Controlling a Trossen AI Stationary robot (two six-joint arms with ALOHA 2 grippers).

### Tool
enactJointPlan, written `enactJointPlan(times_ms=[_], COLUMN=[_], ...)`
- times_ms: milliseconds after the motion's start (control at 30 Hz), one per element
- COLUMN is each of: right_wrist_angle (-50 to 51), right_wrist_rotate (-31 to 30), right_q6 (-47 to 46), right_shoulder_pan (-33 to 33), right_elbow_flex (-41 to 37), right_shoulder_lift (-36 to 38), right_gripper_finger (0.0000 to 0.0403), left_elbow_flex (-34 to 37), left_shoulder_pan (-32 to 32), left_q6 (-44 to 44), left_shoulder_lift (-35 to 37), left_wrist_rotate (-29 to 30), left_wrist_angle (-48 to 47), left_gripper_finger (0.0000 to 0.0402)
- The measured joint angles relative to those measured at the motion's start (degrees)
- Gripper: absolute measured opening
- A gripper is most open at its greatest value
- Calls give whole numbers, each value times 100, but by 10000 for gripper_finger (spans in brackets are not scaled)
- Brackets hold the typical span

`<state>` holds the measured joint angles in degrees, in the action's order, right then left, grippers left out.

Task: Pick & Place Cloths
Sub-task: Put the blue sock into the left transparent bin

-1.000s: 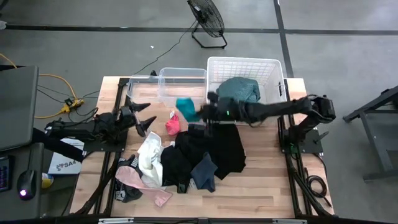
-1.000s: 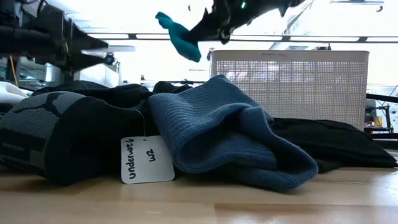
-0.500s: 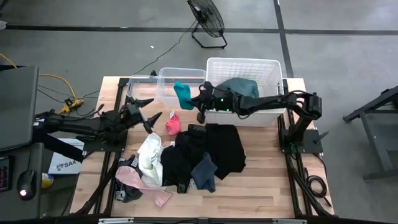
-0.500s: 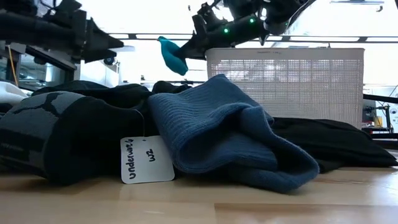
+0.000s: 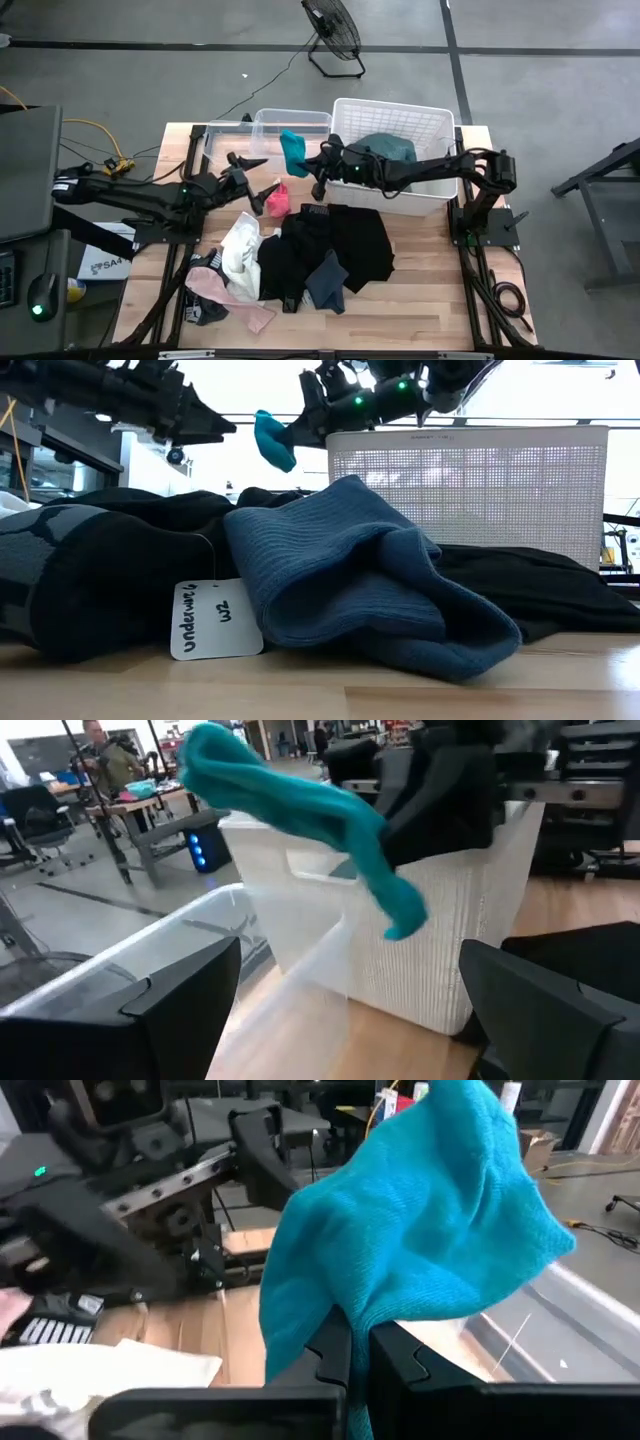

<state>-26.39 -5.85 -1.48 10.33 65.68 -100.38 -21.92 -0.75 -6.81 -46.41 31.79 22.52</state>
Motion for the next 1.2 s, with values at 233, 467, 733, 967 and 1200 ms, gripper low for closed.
enactJointPlan(times_ms=[233,467,733,967,1200], right_wrist_angle=[866,1914,1978,1889,1958], right_wrist_rotate=[378,319,47,253,303], right_q6=[151,-96,-476,-510,-587], right_shoulder_pan=[169,8,-192,-377,-541], right_elbow_flex=[543,1131,1140,1140,1140], right_shoulder_lift=[219,223,225,225,192], right_gripper_finger=[4,4,4,4,4], left_elbow_flex=[-477,-877,-1216,-1266,-1269], left_shoulder_pan=[0,-2,-2,-2,-2], left_q6=[-506,-1213,-2275,-3019,-3090], left_shoulder_lift=[-231,-219,-431,-796,-973], left_wrist_rotate=[51,-68,-328,-598,-429], left_wrist_angle=[3,-21,-25,85,131], left_gripper_finger=[367,367,367,367,367])
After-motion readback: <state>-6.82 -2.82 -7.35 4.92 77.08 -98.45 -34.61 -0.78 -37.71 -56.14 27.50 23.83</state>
